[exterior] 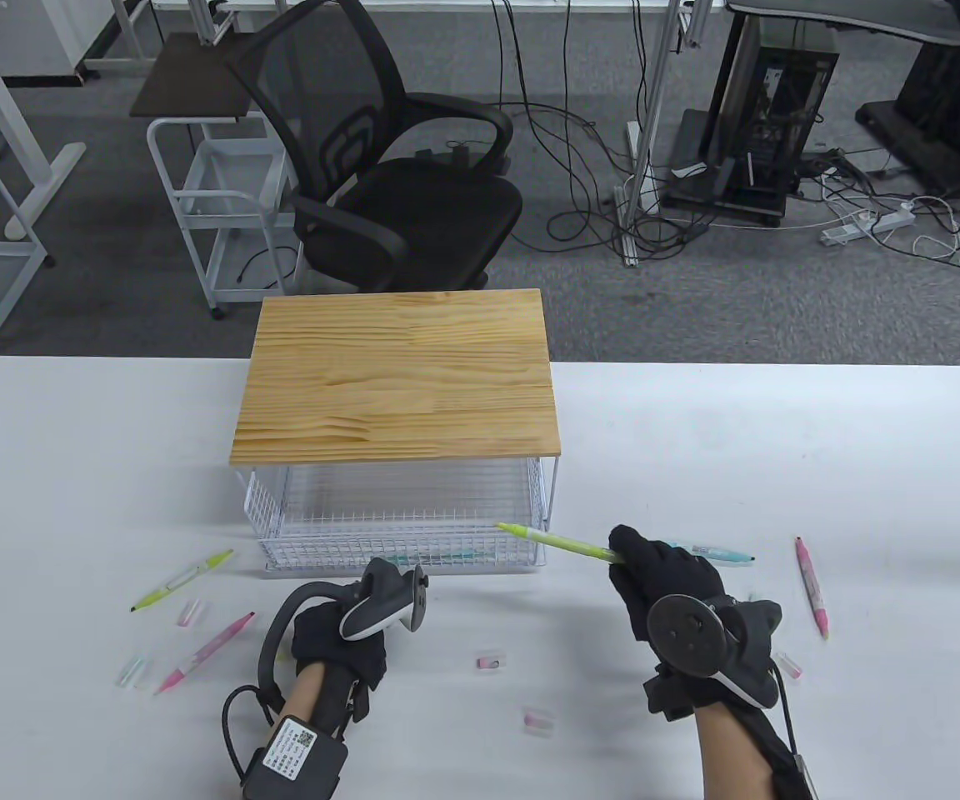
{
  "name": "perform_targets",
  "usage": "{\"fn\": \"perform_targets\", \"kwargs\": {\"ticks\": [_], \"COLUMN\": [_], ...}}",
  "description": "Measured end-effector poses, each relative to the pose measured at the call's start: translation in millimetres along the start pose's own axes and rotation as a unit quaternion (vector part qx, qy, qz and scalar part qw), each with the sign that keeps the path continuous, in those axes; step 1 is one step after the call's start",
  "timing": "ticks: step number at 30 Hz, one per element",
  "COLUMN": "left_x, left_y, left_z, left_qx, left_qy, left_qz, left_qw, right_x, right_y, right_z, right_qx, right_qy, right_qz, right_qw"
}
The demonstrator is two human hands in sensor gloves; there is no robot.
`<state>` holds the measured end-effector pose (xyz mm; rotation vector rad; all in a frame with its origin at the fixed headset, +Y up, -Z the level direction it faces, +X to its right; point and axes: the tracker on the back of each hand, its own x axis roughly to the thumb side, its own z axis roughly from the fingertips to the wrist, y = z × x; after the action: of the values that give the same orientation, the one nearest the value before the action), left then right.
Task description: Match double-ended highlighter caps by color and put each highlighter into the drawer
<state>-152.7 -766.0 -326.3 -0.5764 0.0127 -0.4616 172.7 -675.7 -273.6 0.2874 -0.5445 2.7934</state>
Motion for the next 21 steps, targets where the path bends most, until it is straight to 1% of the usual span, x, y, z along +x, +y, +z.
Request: {"fn": "perform_targets", "kwargs": {"ticks": [5,9,10,12,14,15,17,18,19,21], "left_x": [2,-1,-5,-11,-19,-21,-27,-29,-31,-32], "left_y": [0,3,8,16,29,32,43,44,48,53], "left_z": [0,2,5,12,26,30,45,48,56,67], "left_qx": [-0.002,-0.009,0.016,0.043,0.096,0.11,0.166,0.177,0.212,0.267], "left_qy": [-0.003,-0.011,-0.034,-0.058,-0.079,-0.082,-0.094,-0.095,-0.092,-0.093], "left_qz": [-0.007,-0.001,0.03,0.074,0.115,0.123,0.149,0.155,0.166,0.173], "left_qw": [1.0,1.0,0.999,0.995,0.986,0.983,0.97,0.967,0.959,0.943], "right_x": [0,1,1,1,3,3,5,6,7,9], "right_y": [0,0,1,1,2,3,4,5,5,6], "right_z": [1,0,0,0,0,0,-1,-1,-1,-1], "right_qx": [0.001,0.004,0.005,0.009,0.015,0.015,0.019,0.02,0.022,0.024], "right_qy": [0.0,-0.002,-0.002,-0.004,-0.007,-0.008,-0.011,-0.012,-0.014,-0.02], "right_qz": [0.002,0.002,0.001,0.0,0.0,0.0,0.001,0.001,0.001,0.002], "right_qw": [1.0,1.0,1.0,1.0,1.0,1.0,1.0,1.0,1.0,0.999]}}
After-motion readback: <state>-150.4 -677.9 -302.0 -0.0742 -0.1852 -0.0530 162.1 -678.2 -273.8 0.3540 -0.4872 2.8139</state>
